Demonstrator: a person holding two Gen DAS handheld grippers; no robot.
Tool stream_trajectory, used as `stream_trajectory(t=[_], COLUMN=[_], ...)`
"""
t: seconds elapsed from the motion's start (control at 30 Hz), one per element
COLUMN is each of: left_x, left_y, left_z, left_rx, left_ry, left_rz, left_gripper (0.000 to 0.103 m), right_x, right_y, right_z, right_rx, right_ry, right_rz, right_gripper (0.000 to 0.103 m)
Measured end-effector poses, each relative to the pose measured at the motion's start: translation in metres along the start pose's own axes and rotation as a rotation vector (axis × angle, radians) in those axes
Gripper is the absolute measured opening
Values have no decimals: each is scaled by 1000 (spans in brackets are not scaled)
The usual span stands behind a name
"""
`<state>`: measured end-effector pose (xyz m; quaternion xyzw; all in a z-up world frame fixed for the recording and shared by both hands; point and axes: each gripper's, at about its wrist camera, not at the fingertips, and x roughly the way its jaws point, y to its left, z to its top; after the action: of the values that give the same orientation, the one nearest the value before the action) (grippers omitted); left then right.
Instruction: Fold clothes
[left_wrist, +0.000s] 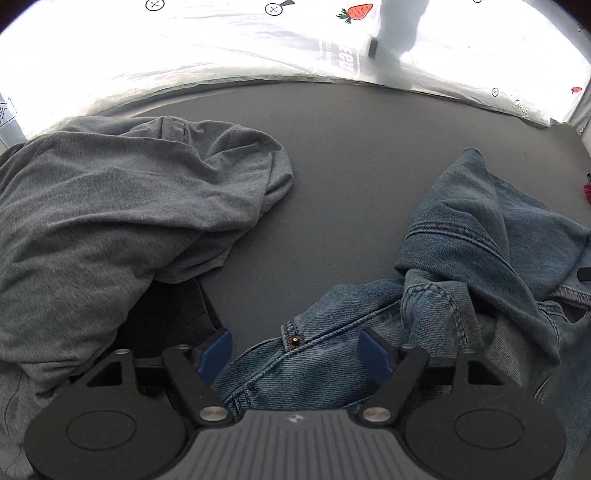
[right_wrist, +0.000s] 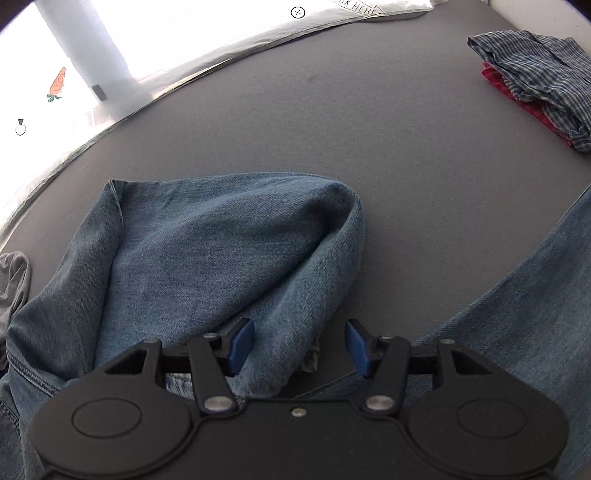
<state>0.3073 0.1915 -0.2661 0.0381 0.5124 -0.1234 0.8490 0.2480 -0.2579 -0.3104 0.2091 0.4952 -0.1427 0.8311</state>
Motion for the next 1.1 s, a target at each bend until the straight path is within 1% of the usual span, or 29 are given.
stream_trajectory(t=[0.03,0.1,0.13,0.23,0.27,0.3,0.37,0.4,0.43,0.47,0.5,0.53,0.57,0.6,0.63,0.67,0.7,0.73,0.83,0.9,0.97,1.03,1.1], left_x=[3,6,8,20,22,24,24,23,23,23,22,19,14,9,3,-1,-5,-11,-32,-51,-73,-87,-97], left_y=[4,12,17,27,26,25,13,6,-1,-10,-18,-28,-38,-49,-59,-67,-71,-69,-52,-44,-44,-49,-54], left_z=[0,-1,-1,-2,-3,-3,-3,-5,-6,-8,-9,-10,-8,-7,-3,0,6,13,39,58,79,101,118], left_rx=[-20,-52,-66,-127,-141,-150,-130,-112,-95,-87,-89,-78,-45,-9,39,83,112,112,15,-42,-50,-35,-27], left_ry=[18,27,36,99,104,109,107,99,89,78,68,55,42,29,13,-4,-24,-44,-100,-154,-227,-282,-321], left_rz=[-40,-99,-140,-245,-252,-252,-203,-173,-137,-81,-26,34,80,130,197,267,312,338,347,350,362,370,377], left_gripper=[78,85,87,89,92,92,92,90,86,72,63,57,46,31,21,15,14,13,12,11,11,11,12], right_x=[0,1,2,5,6,7,8,8,7,6,3,1,-3,-8,-14,-20,-27,-34,-53,-71,-81,-86,-91], right_y=[0,0,0,0,1,1,3,5,8,13,19,26,36,49,61,73,80,84,85,78,73,69,66], right_z=[1,1,2,2,3,3,3,3,3,4,5,6,6,4,0,-3,-4,-1,21,47,69,84,98], right_rx=[0,11,17,23,20,17,9,0,-22,-70,-129,-199,-284,-385,-503,-622,-716,-778,-895,-913,-938,-997,-1014], right_ry=[-2,3,7,24,29,33,38,35,29,19,11,7,-6,-35,-83,-144,-210,-280,-486,-602,-701,-810,-877], right_rz=[-3,-1,3,21,31,40,57,58,53,35,15,-12,-62,-129,-200,-271,-341,-404,-578,-642,-705,-784,-800], right_gripper=[55,55,55,55,55,56,55,50,40,28,18,9,8,6,6,6,5,5,5,5,5,5,5])
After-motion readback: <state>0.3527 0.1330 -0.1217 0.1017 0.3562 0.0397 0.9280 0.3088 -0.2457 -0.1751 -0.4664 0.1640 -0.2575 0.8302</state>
